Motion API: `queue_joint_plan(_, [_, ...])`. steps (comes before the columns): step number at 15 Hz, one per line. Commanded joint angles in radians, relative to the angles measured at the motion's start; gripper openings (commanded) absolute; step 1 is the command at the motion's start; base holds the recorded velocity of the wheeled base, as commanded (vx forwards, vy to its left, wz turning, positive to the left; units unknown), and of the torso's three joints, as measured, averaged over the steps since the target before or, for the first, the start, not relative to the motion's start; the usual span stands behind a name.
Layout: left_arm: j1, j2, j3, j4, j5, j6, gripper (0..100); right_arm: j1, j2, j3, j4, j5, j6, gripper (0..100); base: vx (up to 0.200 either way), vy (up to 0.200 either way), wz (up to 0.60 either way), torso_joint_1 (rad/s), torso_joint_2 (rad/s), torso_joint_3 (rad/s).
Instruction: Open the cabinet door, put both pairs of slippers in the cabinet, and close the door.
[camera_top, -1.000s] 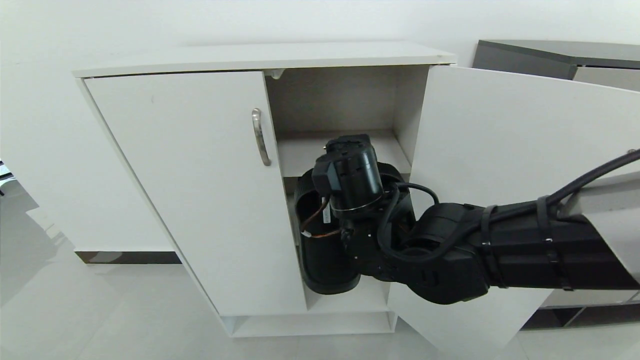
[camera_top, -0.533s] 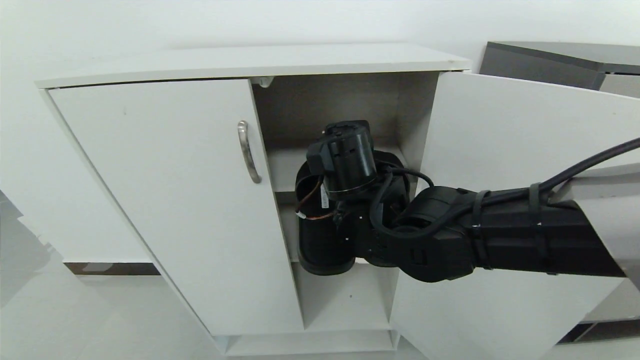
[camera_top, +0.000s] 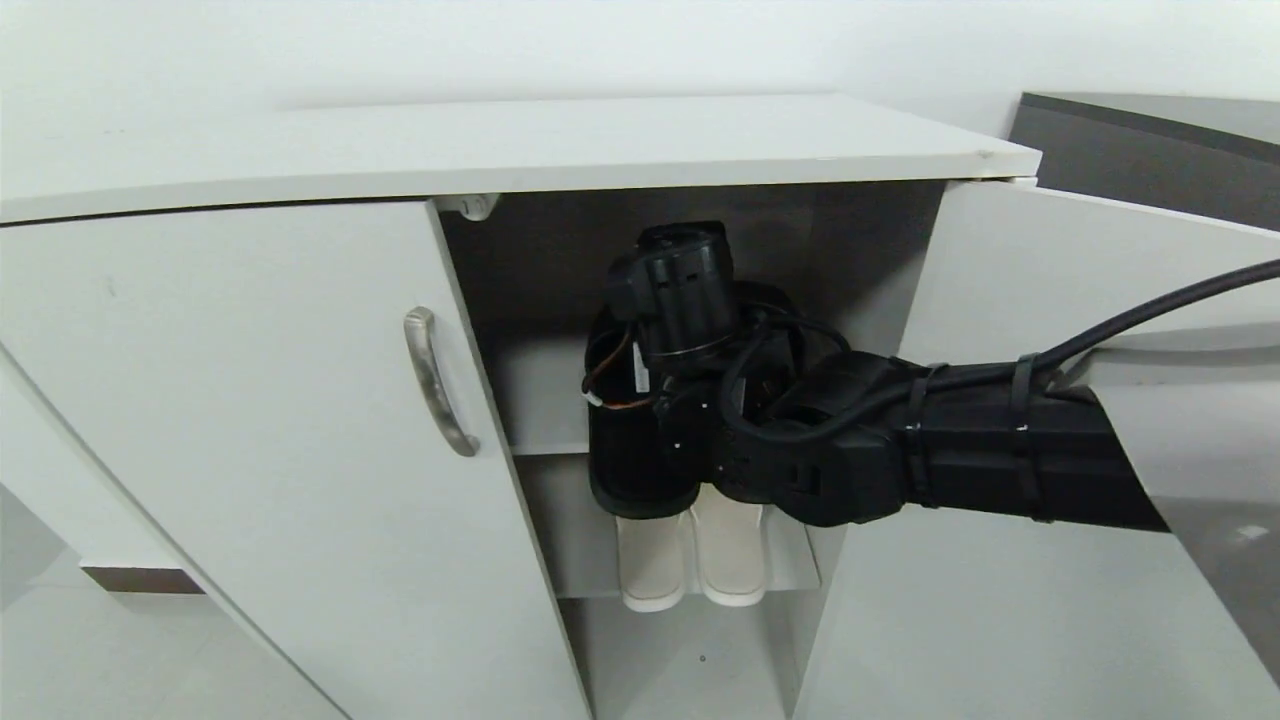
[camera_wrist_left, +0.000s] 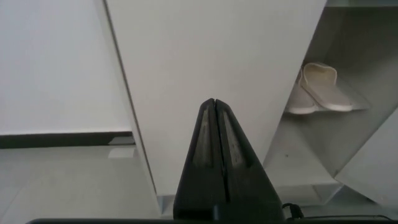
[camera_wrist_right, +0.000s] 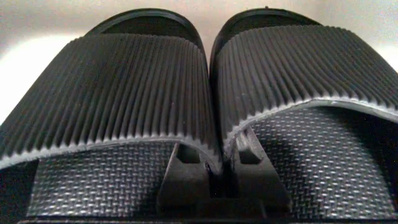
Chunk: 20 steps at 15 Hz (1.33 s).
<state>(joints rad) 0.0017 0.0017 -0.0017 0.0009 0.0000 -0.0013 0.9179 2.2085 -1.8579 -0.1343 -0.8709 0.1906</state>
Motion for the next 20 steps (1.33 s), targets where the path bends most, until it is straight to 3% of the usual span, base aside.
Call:
queue_joint_plan(1, [0.001, 0.0, 0.0, 0.001, 0.0, 0.0, 0, -0.025, 0.062, -0.089, 0.008, 0.001, -0.011, 0, 0.0, 0.0, 0.0, 0.0, 0.0, 0.0])
queue_joint_plan(7, [0.001, 0.0, 0.0, 0.001, 0.0, -0.002, 0, -0.057, 0.177, -0.142, 0.13, 0.004, -0.008, 0, 0.0, 0.0, 0.0, 0.0, 0.0, 0.0])
queue_joint_plan(13, [0.001, 0.0, 0.0, 0.001, 0.0, -0.002, 0, -0.057, 0.2, -0.142, 0.139, 0.004, -0.008, 0, 0.0, 0.0, 0.0, 0.0, 0.0, 0.0])
queue_joint_plan(14, [0.0, 0.0, 0.0, 0.001, 0.0, -0.002, 0, -0.056, 0.197, -0.142, 0.139, 0.004, -0.007, 100, 0.0, 0.0, 0.0, 0.0, 0.0, 0.0])
queue_joint_plan(20, [0.001, 0.0, 0.0, -0.001, 0.0, -0.002, 0, -0.028, 0.094, -0.142, 0.142, 0.004, 0.047, 100, 0.0, 0.0, 0.0, 0.0, 0.0, 0.0])
